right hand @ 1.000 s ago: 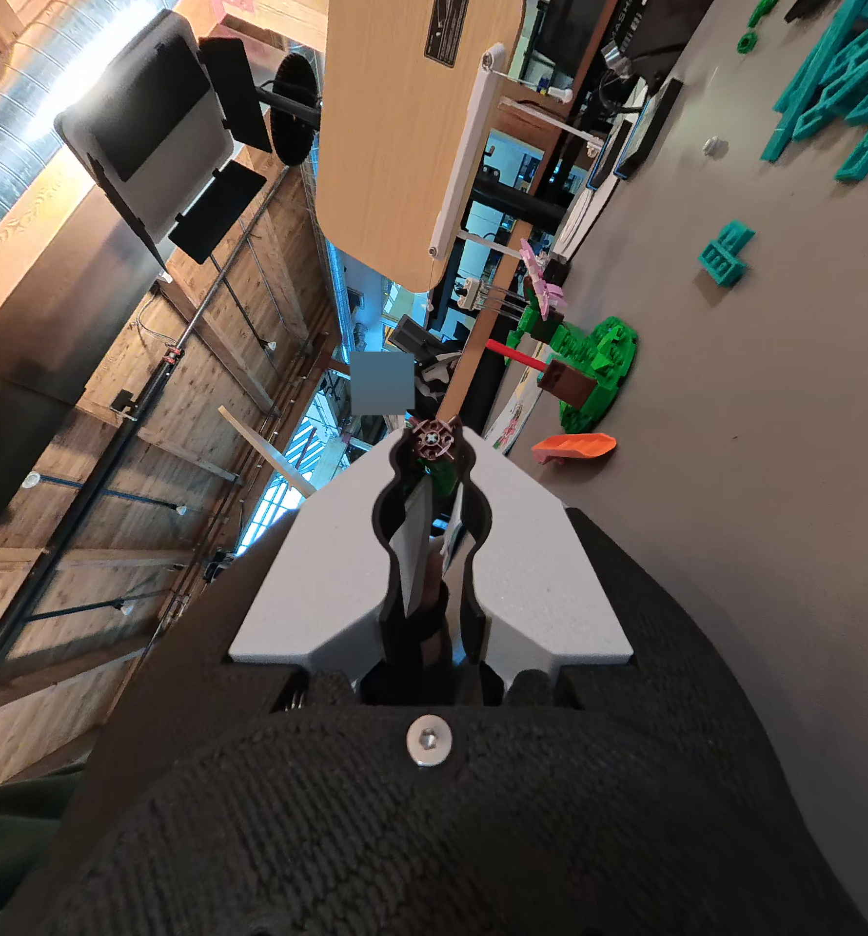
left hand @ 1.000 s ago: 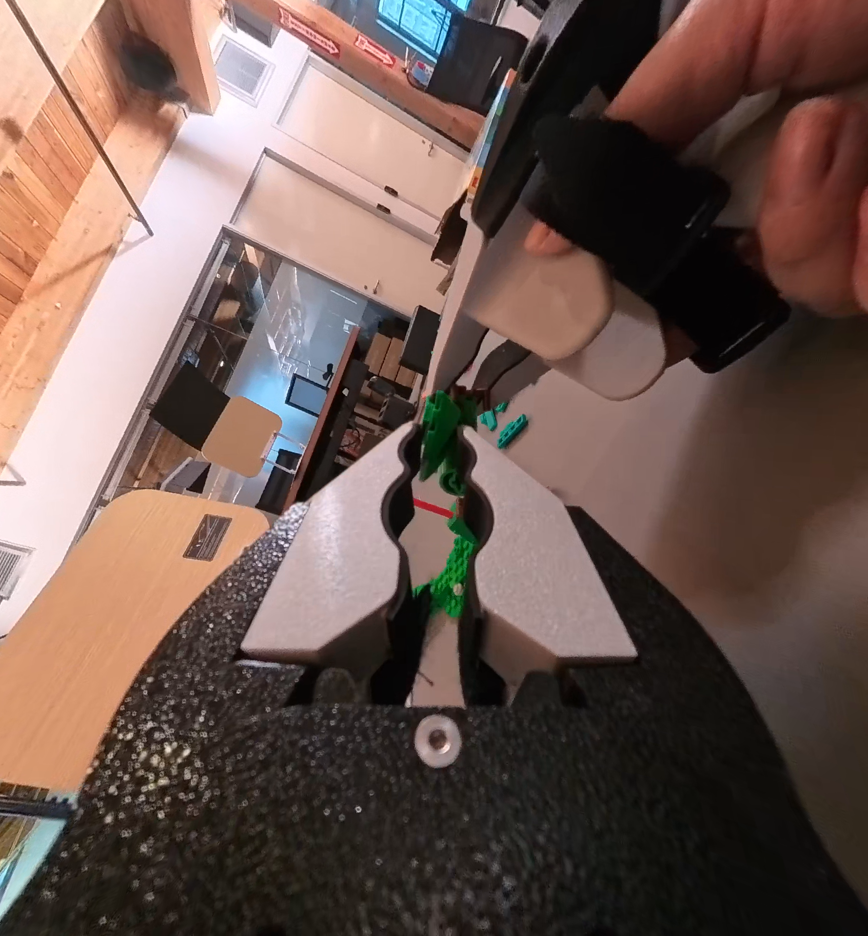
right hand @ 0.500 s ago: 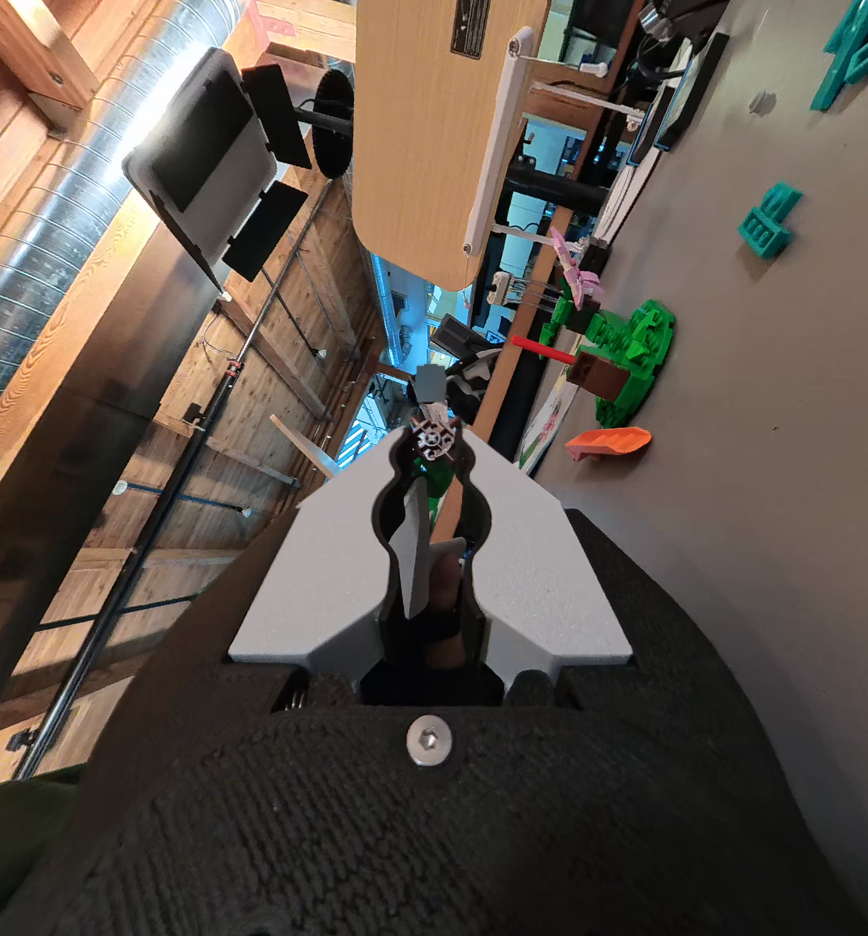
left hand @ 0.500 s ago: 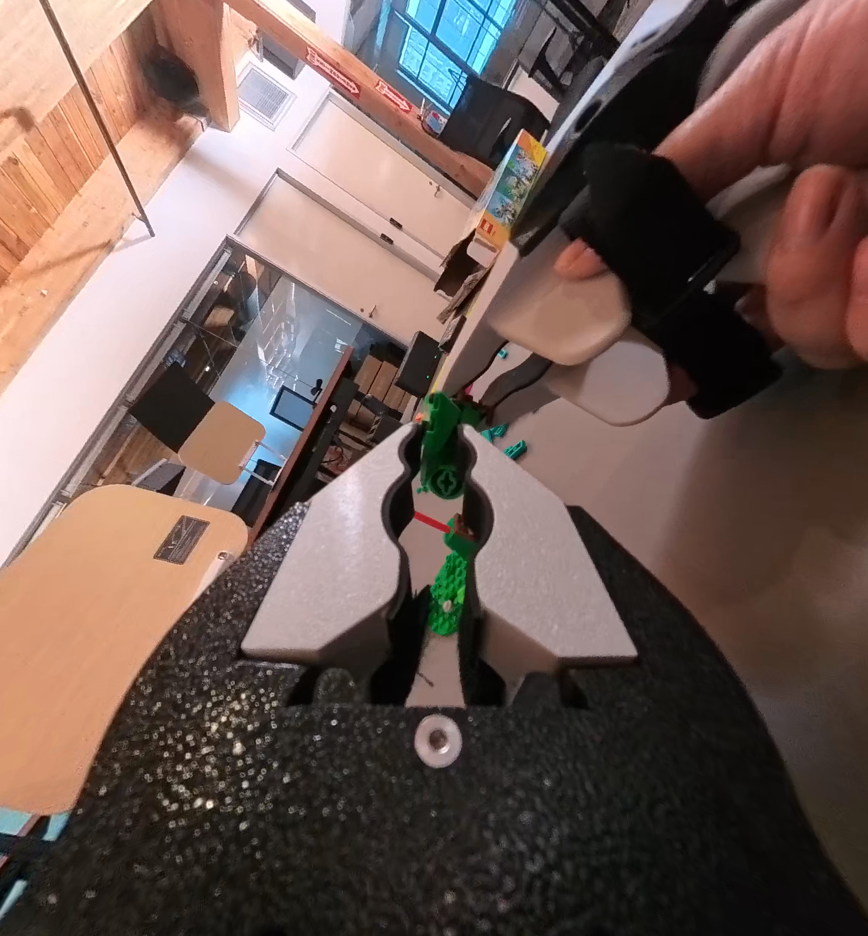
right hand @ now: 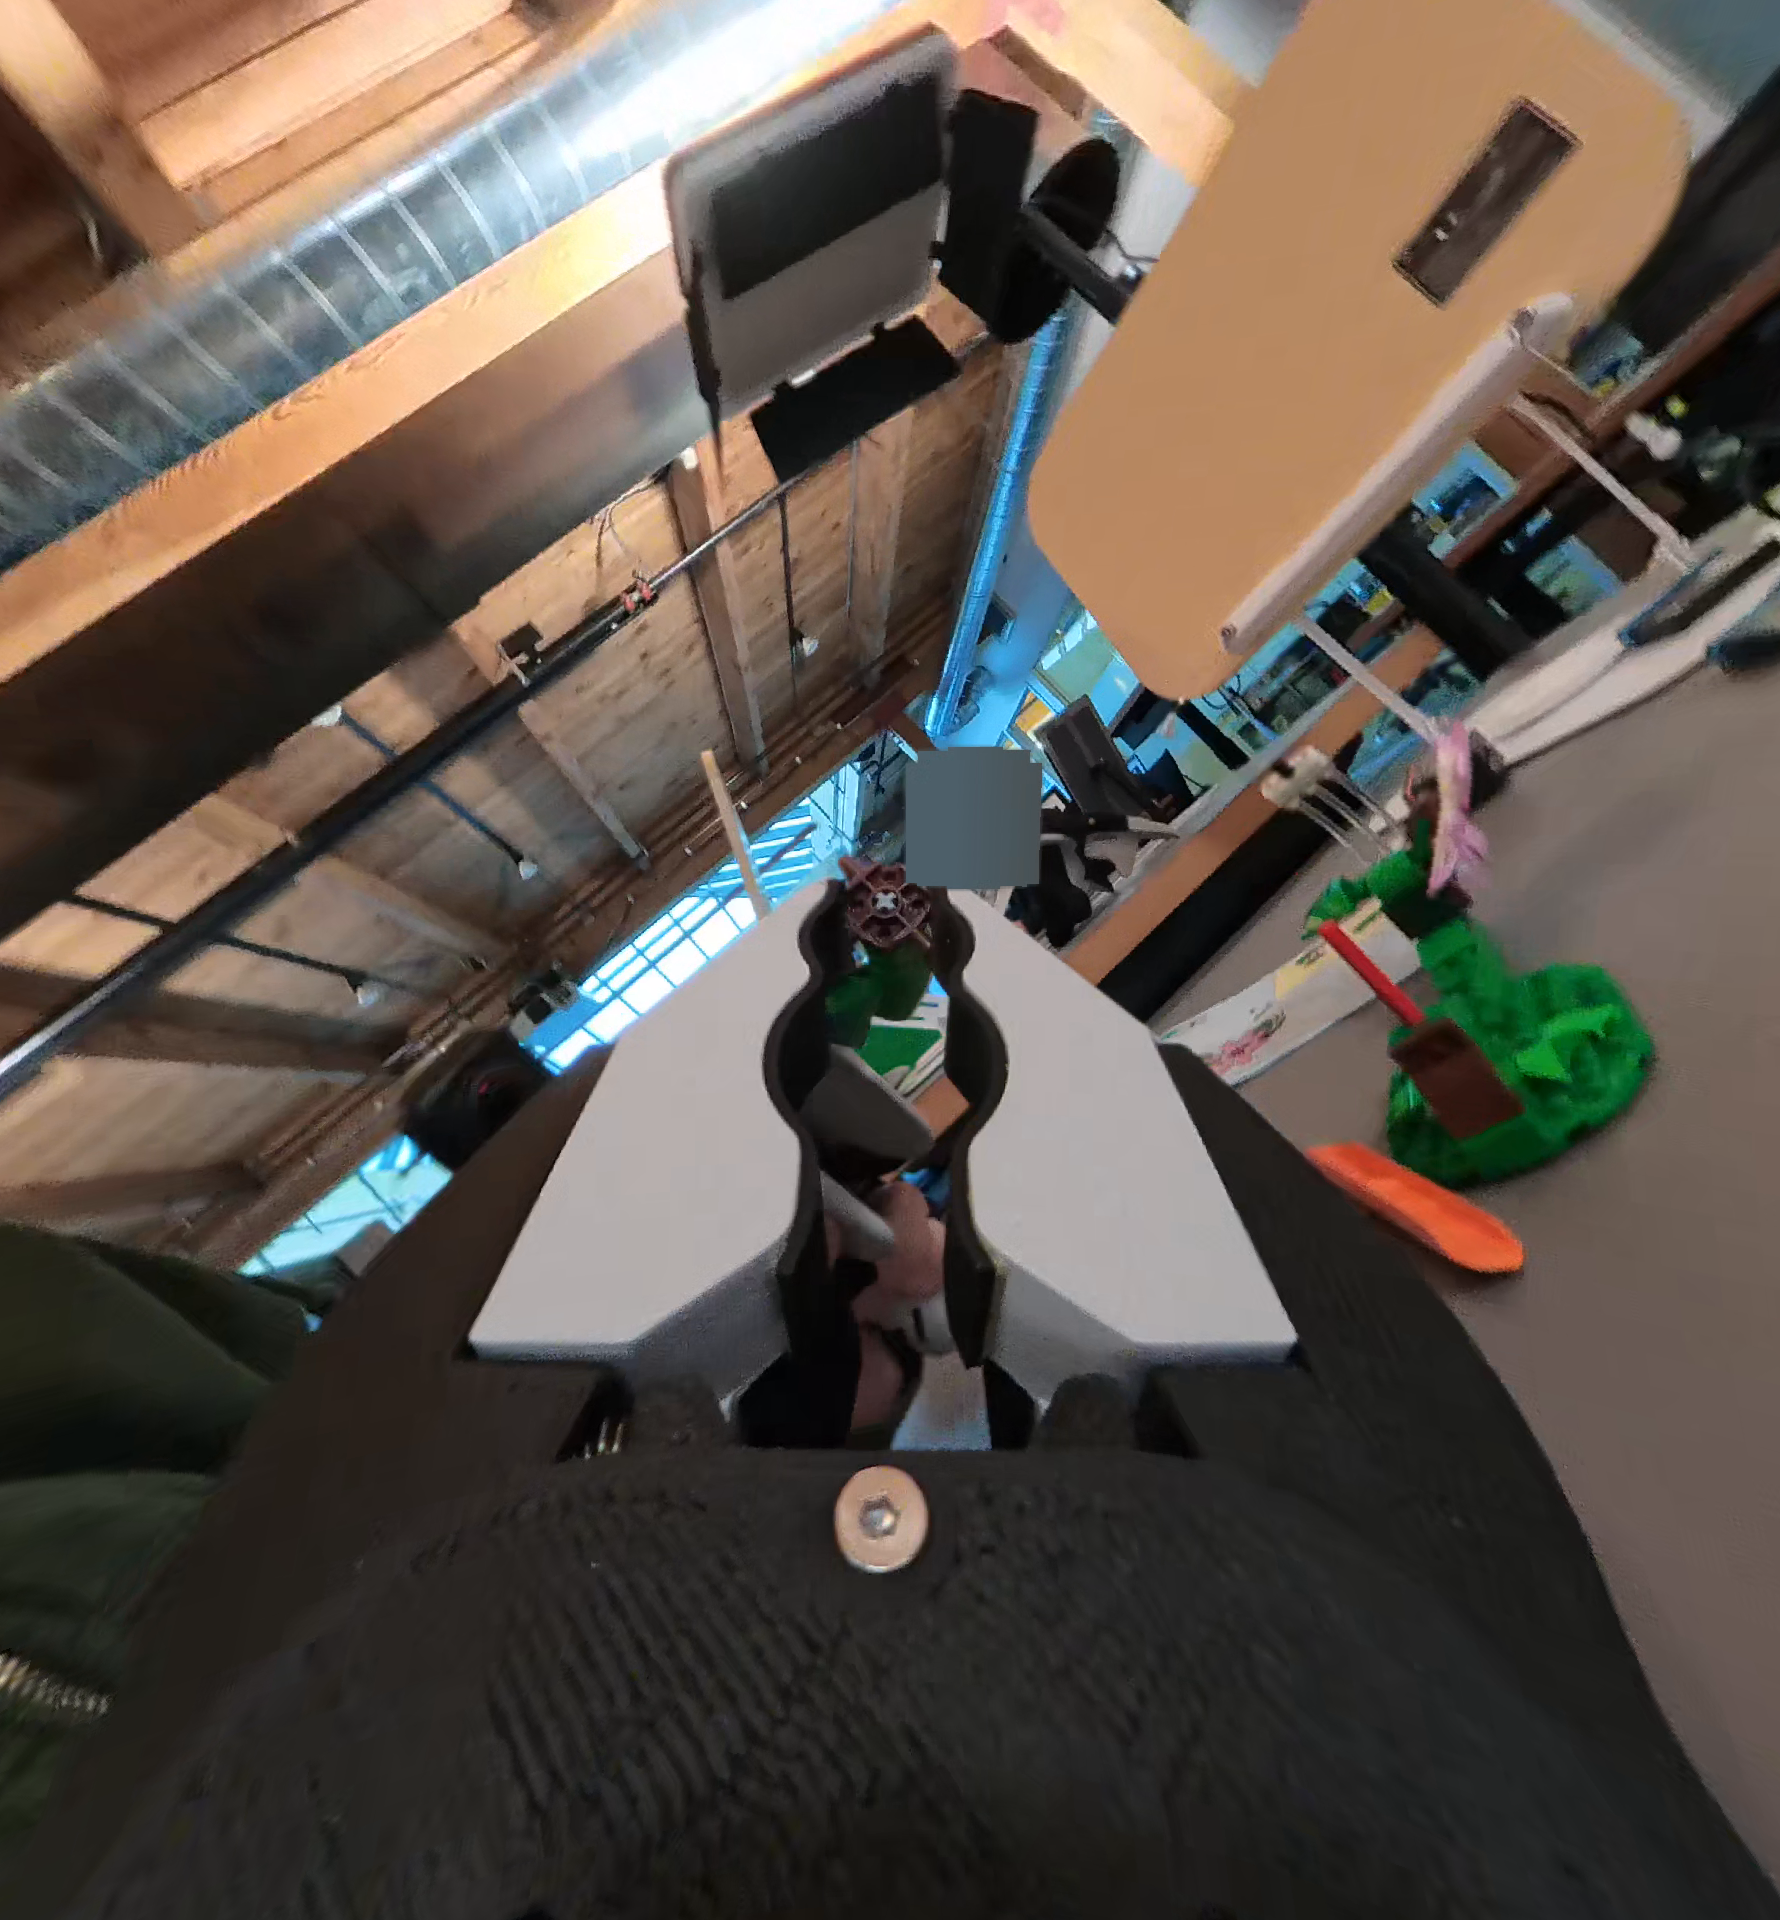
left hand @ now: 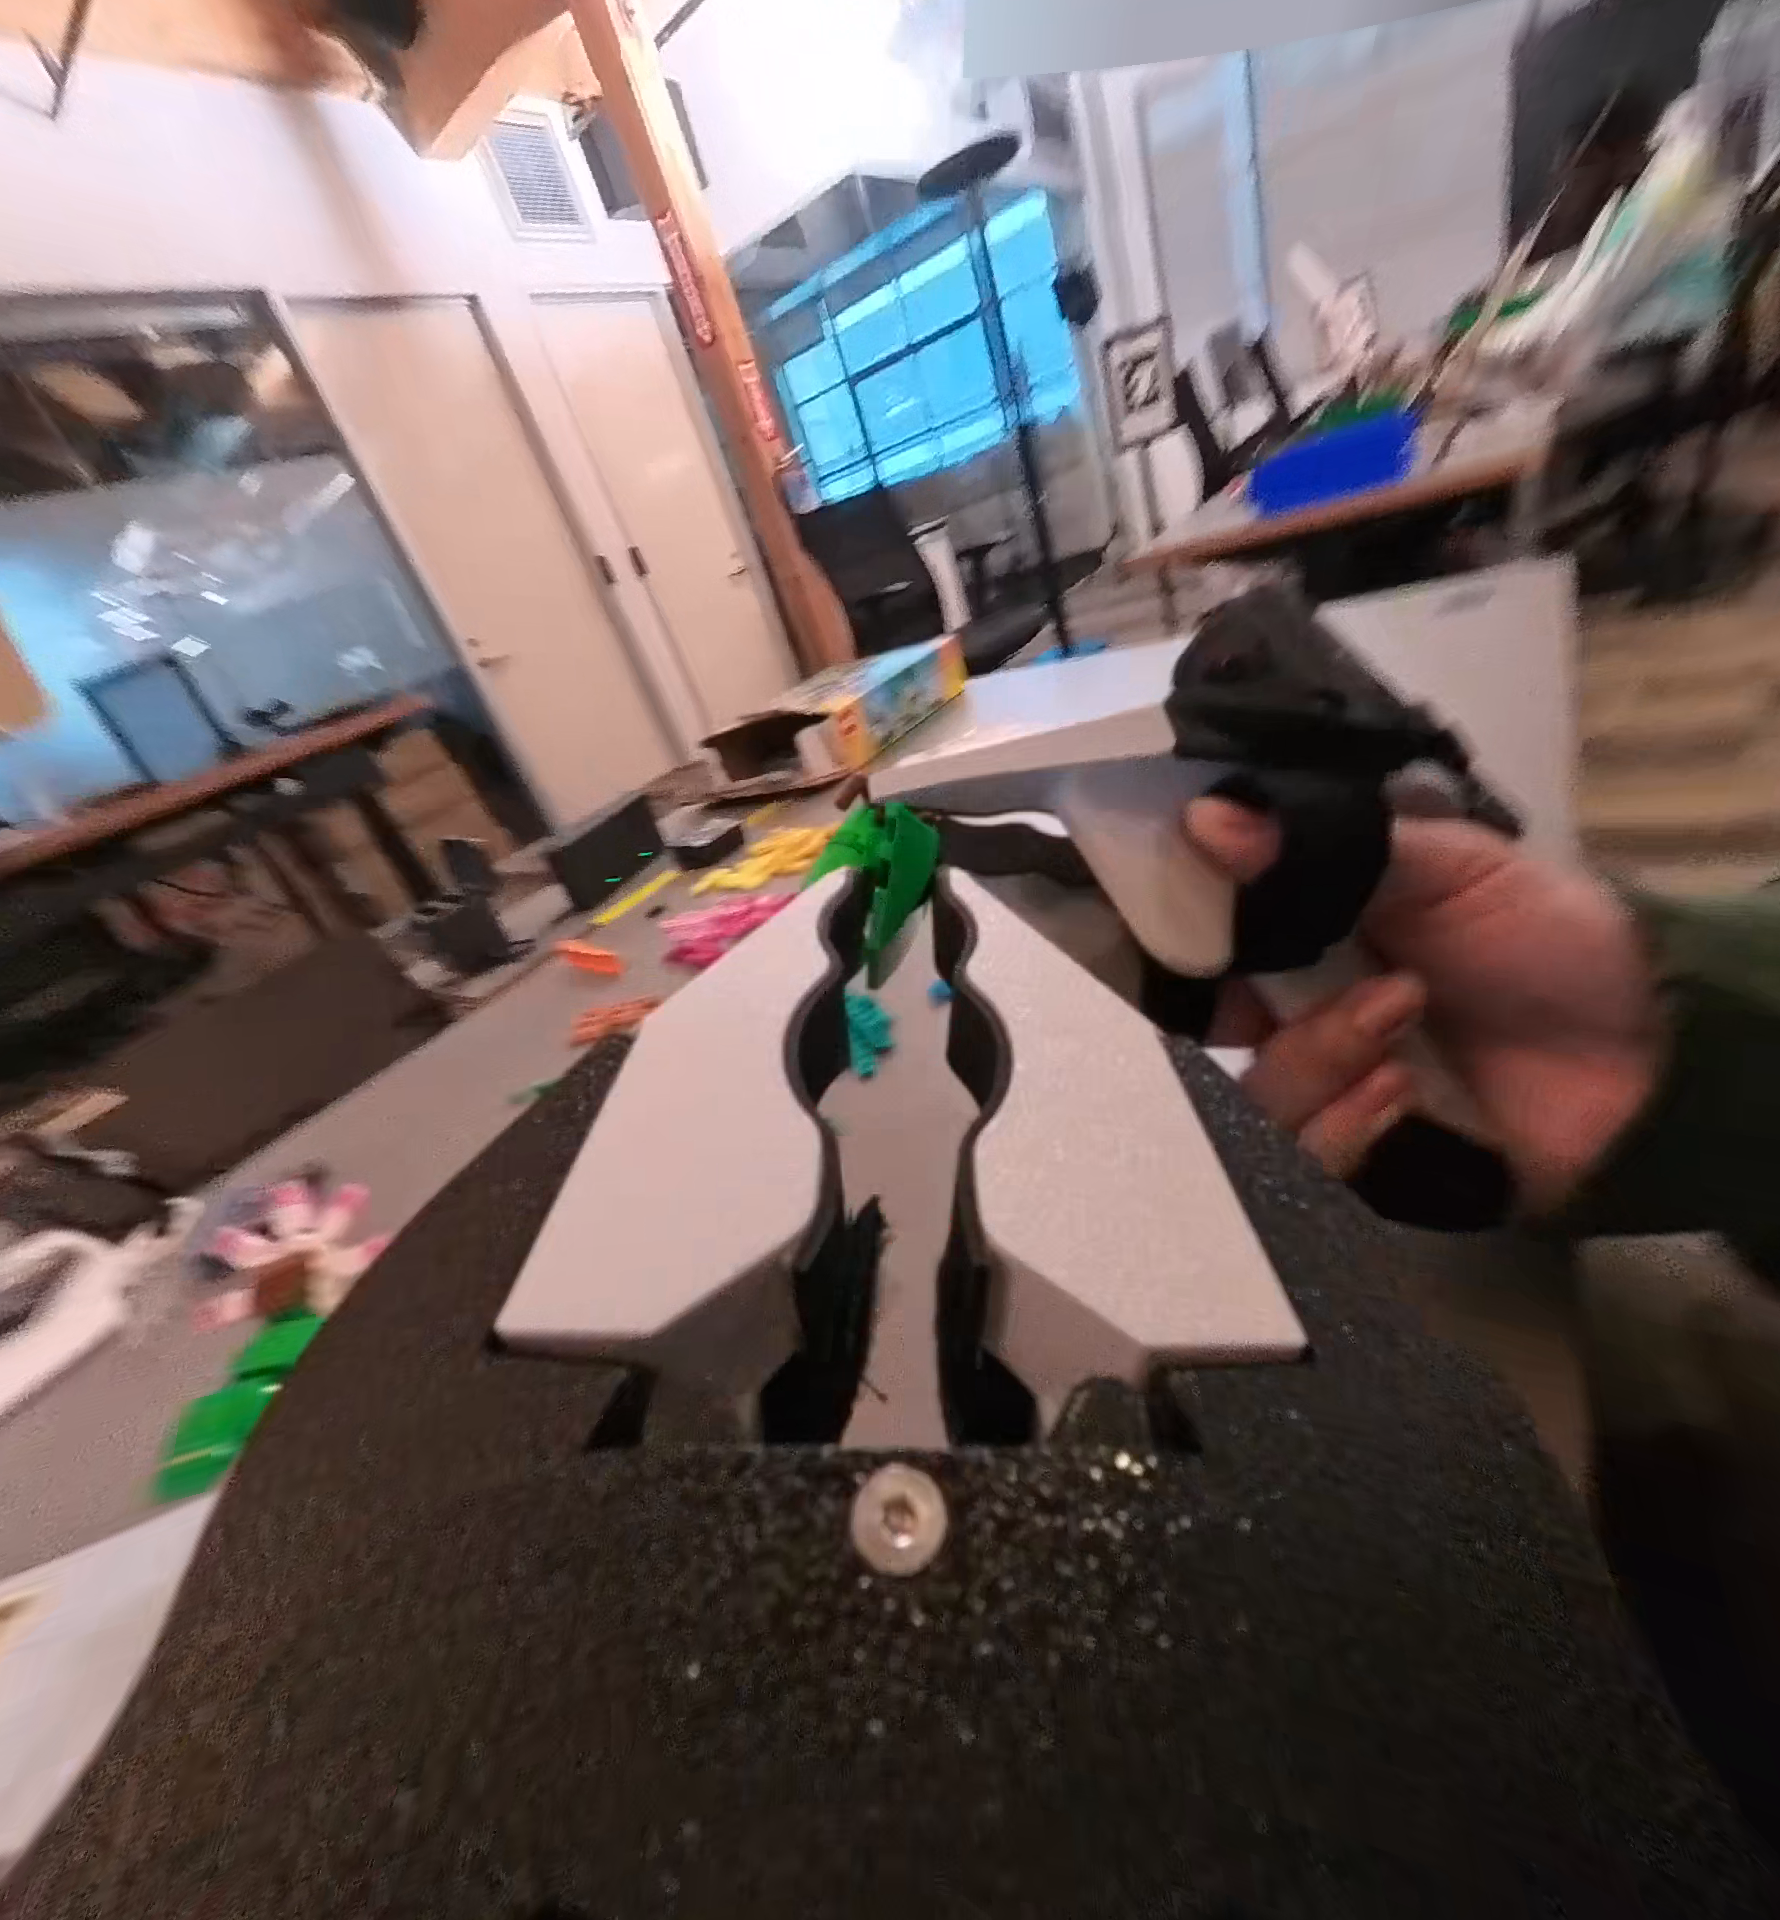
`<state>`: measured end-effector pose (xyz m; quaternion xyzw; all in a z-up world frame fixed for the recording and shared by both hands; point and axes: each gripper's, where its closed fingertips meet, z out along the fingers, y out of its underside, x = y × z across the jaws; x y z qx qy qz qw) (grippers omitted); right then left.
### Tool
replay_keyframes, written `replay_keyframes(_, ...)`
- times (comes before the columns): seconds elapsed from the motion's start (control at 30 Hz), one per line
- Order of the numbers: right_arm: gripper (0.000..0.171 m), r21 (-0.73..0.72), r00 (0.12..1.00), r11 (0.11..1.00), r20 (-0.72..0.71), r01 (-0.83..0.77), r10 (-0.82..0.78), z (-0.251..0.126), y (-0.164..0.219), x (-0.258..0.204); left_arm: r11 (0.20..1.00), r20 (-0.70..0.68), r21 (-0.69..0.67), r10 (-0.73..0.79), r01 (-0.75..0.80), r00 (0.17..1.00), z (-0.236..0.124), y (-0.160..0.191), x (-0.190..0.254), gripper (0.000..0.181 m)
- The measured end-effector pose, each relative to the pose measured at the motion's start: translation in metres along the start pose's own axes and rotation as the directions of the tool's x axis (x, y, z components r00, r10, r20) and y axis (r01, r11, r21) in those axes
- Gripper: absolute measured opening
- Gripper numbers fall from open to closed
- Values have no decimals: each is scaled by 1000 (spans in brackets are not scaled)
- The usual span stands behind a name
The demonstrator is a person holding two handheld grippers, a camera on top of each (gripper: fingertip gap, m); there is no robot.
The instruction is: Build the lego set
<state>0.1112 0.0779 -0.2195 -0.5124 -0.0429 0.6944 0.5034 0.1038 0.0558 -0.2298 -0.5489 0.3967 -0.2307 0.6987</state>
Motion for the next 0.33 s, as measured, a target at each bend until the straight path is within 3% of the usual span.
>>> replay_keyframes(0.17,14,-20,982,985,74,173,-172,2,-11,-23,952,-152,92,-277,293,949,-6,-22,0,10)
replay_keyframes(0.33,15,-46,910,930,228,365,-346,6,-19,-59,842,-374,81,-470,533,800,-12,-35,10,10)
